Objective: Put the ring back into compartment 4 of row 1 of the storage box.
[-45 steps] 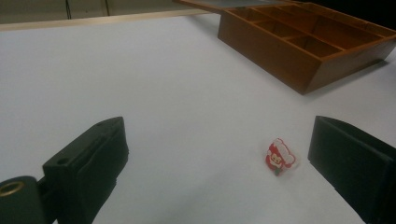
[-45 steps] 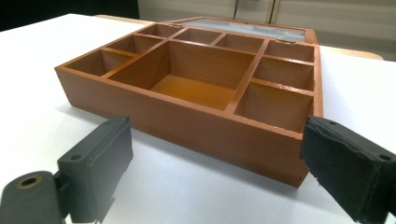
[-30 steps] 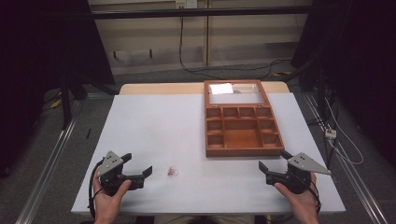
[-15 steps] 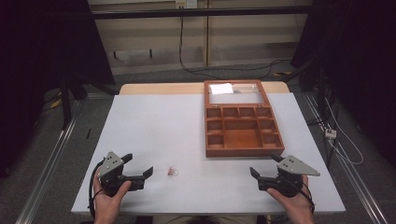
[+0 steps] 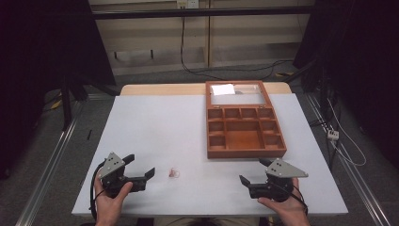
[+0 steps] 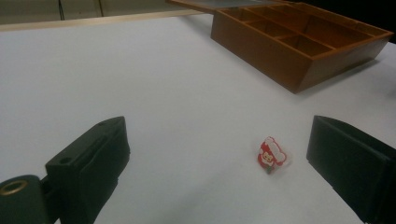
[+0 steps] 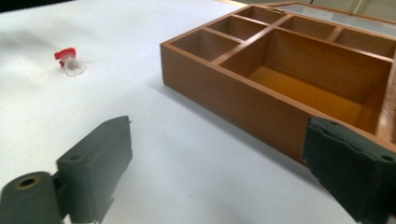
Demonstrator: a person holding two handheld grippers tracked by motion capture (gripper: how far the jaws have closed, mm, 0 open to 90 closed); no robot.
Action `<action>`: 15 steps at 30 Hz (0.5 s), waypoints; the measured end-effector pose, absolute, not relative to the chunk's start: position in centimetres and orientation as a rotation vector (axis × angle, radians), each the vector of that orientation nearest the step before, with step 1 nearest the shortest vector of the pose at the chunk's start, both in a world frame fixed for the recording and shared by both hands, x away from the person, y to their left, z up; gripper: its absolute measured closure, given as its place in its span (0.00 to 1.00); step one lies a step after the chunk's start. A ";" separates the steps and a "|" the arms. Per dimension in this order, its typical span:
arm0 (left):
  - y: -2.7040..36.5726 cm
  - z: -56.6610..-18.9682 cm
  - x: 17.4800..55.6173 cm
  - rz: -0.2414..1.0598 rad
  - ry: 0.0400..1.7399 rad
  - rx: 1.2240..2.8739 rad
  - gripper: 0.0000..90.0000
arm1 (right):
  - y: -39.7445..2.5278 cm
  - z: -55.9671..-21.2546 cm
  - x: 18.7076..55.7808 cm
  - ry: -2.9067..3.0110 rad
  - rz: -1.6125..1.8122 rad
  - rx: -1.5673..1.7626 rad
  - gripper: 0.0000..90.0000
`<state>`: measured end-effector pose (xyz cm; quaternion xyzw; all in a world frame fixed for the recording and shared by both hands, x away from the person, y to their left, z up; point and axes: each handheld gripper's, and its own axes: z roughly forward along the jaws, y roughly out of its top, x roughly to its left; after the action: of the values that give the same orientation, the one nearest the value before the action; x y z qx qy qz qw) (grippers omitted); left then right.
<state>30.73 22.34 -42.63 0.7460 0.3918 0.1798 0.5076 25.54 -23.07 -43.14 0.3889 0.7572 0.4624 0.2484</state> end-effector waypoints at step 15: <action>22.3 -42.7 30.8 0.465 0.947 1.814 0.06 | -19.6 -43.3 26.5 2.180 1.315 1.031 0.07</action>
<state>30.81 22.30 -42.68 0.7495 0.3912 0.1920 0.4984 26.51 -19.59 -43.34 0.3681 0.7783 0.4694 0.1962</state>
